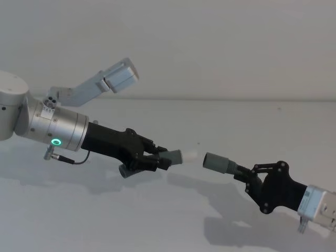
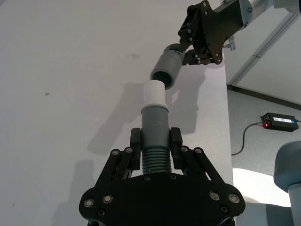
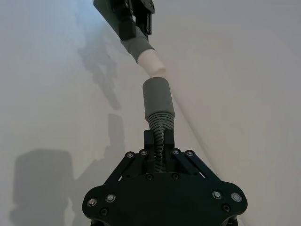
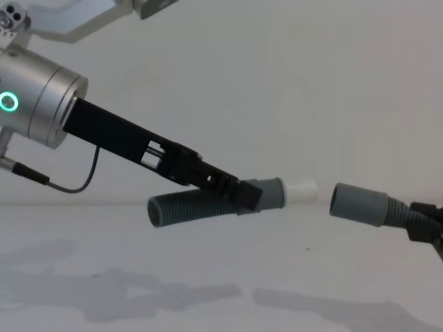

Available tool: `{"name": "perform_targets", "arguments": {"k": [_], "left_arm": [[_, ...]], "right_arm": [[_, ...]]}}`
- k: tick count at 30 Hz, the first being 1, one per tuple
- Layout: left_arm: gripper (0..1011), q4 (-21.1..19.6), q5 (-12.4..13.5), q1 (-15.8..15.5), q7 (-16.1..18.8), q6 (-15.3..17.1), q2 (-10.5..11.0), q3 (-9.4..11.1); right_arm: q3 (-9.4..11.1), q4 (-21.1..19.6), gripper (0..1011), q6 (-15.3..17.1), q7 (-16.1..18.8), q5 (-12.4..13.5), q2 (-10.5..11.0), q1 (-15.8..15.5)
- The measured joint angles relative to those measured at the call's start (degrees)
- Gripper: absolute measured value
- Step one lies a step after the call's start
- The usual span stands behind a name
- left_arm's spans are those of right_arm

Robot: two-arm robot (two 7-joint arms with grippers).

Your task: Use both hands to pick up one end of the pipe from the table, align the ends, and insert them.

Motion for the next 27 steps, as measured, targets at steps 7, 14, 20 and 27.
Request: {"name": "perform_targets", "arguments": {"k": [7,14,20,27], "left_arm": [[348,0.60,-0.57,-0.44,-0.57,0.49,0.04,0.58],[348,1.40,-1.03,-0.74,-0.82,0.70,0.04,0.85],[348,2.38,-1.33,-1.23,-1.14,0.73,-0.04,1.21],[348,3.72,-1.57,-1.99,-1.79,0.50,-0.22,1.83]], "right_arm": [[-0.14,0.30,94,0.72,-1.54,-1.66,-0.88,0.24],[-0.41,0.76,93,0.69,-2.17,-2.44,-1.35,0.62],[-0.84,1.47,93,-0.55,-1.96,-2.47,-1.36,1.20],[-1.23,2.29,94,-2.29,-1.21,-2.01,-1.23,1.94]]}}
